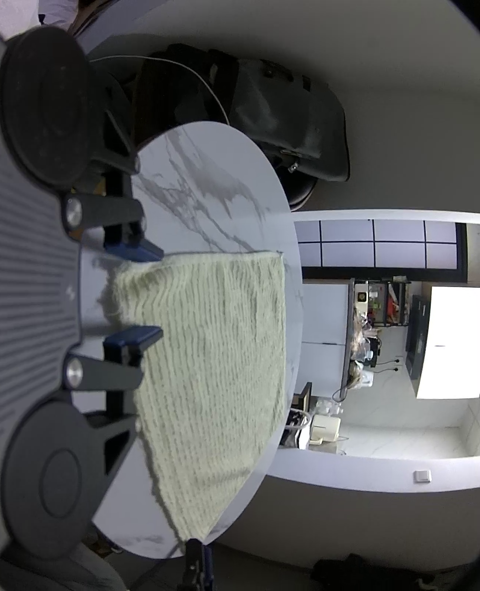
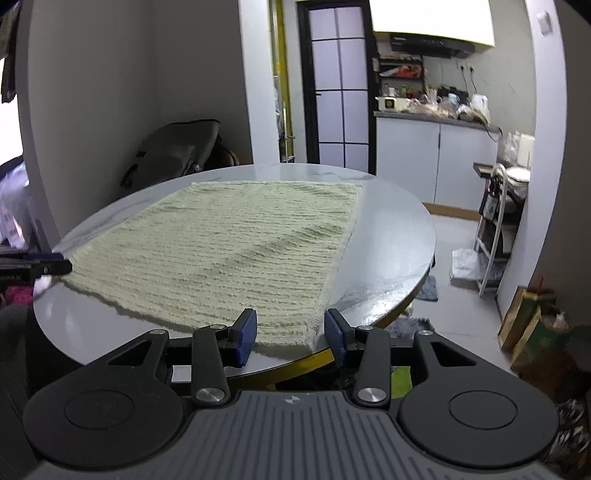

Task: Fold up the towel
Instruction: 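Close the left gripper on the towel edge while the right gripper closes beside it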

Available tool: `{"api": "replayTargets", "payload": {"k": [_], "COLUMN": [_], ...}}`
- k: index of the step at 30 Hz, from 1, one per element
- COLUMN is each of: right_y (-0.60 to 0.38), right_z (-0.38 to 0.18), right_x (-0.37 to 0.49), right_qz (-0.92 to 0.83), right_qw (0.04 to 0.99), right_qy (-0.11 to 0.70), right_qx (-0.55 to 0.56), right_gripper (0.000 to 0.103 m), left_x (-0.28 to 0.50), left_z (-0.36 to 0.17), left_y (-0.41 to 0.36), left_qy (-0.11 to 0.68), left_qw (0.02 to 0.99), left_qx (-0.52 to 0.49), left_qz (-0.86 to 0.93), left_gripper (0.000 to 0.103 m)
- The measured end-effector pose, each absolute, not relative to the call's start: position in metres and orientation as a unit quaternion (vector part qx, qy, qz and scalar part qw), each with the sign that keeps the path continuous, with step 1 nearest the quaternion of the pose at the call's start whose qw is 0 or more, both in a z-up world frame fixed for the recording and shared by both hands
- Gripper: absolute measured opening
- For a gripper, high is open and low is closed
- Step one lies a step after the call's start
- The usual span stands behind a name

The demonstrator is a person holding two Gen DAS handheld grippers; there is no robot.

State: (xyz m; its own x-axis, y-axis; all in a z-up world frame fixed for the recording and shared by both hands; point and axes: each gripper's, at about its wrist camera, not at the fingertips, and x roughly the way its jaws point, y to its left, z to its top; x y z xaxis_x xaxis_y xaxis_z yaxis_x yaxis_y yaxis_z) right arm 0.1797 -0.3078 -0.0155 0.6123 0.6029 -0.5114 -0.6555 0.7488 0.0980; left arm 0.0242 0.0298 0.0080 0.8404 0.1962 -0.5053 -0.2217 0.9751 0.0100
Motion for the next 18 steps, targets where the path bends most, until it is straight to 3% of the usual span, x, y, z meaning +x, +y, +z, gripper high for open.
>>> {"api": "replayTargets", "payload": {"k": [2, 3, 4, 6, 18], "right_y": [-0.305, -0.304, -0.303, -0.302, -0.308], "right_z": [-0.016, -0.016, -0.015, -0.014, -0.003], "right_x": [0.18, 0.18, 0.178, 0.174, 0.159], "right_qz": [0.351, 0.351, 0.353, 0.359, 0.367], "right_qw": [0.897, 0.897, 0.896, 0.893, 0.895], "right_qy": [0.264, 0.262, 0.262, 0.264, 0.246], "right_qx": [-0.059, -0.063, -0.066, -0.067, -0.064], "right_gripper": [0.038, 0.026, 0.02, 0.007, 0.004], "left_x": [0.024, 0.024, 0.024, 0.023, 0.008], "left_z": [0.008, 0.008, 0.008, 0.008, 0.015], "left_y": [0.028, 0.028, 0.029, 0.028, 0.023], "left_qy": [0.26, 0.26, 0.26, 0.26, 0.253], "left_qw": [0.96, 0.96, 0.96, 0.96, 0.961], "left_qx": [-0.022, -0.025, -0.027, -0.031, -0.042], "left_qz": [0.105, 0.104, 0.103, 0.102, 0.102], "left_gripper": [0.027, 0.019, 0.009, 0.007, 0.005]}}
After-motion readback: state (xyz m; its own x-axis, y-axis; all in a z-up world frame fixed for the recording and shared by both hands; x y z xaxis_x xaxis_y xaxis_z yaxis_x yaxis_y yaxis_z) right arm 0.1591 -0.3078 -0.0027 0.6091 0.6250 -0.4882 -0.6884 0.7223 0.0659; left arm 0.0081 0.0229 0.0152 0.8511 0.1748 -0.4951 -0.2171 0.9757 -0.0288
